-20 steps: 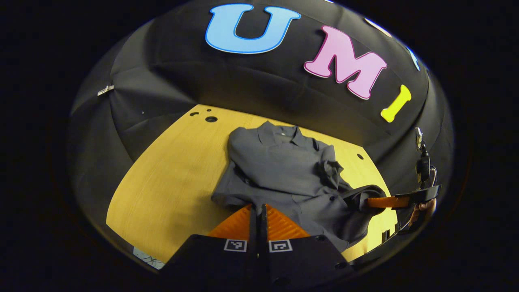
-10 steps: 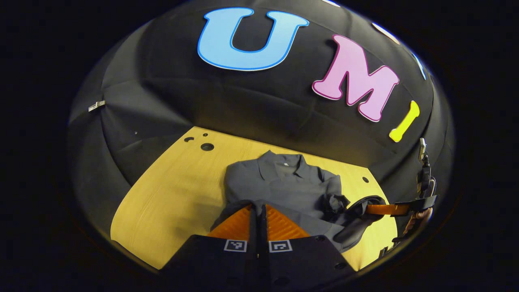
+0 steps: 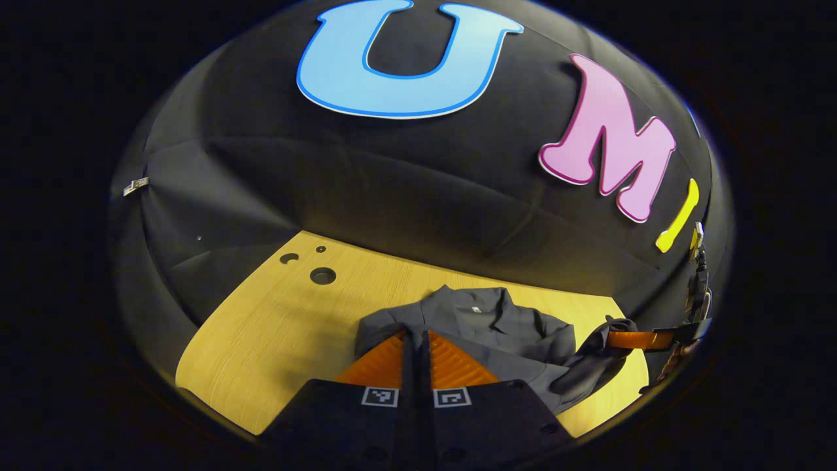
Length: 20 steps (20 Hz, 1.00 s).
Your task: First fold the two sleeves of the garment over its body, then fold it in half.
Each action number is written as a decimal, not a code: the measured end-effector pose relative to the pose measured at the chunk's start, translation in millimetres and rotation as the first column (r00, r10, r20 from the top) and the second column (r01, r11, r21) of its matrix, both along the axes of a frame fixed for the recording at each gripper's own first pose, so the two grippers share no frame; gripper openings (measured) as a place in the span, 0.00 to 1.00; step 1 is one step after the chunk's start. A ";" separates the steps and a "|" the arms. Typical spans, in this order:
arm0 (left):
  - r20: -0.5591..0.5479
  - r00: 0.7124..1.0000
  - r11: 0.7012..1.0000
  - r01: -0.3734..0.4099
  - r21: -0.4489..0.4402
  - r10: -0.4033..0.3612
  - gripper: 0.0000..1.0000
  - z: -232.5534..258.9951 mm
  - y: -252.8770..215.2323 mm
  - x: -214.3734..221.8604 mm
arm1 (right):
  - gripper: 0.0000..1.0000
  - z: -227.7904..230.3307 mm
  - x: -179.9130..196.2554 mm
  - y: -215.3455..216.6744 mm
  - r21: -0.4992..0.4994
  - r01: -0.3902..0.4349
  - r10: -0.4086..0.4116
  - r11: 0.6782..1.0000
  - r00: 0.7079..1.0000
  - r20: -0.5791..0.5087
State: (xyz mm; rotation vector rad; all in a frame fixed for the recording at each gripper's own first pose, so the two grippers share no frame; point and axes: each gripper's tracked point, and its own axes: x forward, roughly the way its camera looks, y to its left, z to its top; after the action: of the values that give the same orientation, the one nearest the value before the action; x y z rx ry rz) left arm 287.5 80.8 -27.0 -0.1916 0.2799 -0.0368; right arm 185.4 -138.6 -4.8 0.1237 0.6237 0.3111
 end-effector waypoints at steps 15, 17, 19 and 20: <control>-0.043 0.989 0.990 -0.139 -0.002 0.138 0.61 -34.1 27.4 41.7 | 0.81 -12.8 65.5 -26.8 0.022 0.137 -0.137 0.990 0.991 0.005; -0.019 0.989 0.989 -0.147 0.028 0.147 0.68 -18.8 31.8 26.2 | 0.97 -5.4 60.9 -32.5 -0.009 0.142 -0.141 0.990 0.989 0.032; 0.020 0.988 0.986 -0.152 0.073 0.151 0.83 -0.3 34.0 7.3 | 0.98 7.3 49.4 -35.6 -0.034 0.139 -0.136 0.990 0.988 0.067; 0.045 0.988 0.983 -0.154 0.101 0.150 0.94 10.7 34.1 -3.4 | 0.99 13.3 42.6 -34.4 -0.046 0.135 -0.131 0.990 0.987 0.089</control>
State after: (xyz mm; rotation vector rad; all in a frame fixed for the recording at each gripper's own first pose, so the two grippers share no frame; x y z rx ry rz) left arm 284.0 114.9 -16.3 -0.1078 0.2288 0.1255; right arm 228.0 -173.1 8.5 0.1014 0.5353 0.1704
